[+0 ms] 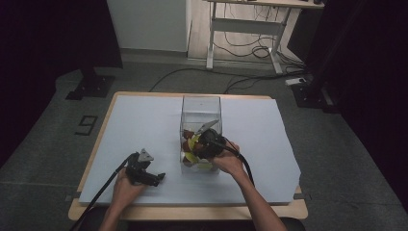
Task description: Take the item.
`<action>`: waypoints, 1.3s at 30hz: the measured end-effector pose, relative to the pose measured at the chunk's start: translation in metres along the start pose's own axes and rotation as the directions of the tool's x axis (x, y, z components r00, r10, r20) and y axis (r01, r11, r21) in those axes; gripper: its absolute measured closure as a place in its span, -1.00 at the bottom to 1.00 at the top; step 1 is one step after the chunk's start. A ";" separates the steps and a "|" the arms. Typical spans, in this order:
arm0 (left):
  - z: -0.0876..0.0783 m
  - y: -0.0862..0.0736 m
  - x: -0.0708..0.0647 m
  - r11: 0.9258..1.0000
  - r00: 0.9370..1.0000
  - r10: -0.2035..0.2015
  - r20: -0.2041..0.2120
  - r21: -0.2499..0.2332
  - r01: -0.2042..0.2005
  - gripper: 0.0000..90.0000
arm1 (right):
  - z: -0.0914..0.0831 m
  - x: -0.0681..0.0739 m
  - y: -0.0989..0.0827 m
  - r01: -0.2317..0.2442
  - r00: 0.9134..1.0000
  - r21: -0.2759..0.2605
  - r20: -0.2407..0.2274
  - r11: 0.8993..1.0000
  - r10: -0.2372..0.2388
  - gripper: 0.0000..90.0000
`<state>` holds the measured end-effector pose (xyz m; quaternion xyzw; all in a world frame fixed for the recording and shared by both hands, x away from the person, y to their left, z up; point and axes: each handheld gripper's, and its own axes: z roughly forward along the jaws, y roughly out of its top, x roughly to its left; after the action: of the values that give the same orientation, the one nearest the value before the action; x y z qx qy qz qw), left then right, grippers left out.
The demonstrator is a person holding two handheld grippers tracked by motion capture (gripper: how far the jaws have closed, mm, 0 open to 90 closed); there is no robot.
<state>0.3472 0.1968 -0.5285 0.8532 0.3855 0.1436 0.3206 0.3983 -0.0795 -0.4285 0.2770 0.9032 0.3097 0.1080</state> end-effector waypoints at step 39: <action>0.000 0.000 0.000 1.000 1.000 0.000 0.001 0.000 0.000 -1.00 | -0.063 -0.024 -0.010 -0.067 0.995 -0.093 0.063 0.993 0.073 0.25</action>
<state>0.3473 0.1967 -0.5285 0.8533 0.3854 0.1432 0.3207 0.3906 -0.1311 -0.3852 0.3134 0.8738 0.3446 0.1397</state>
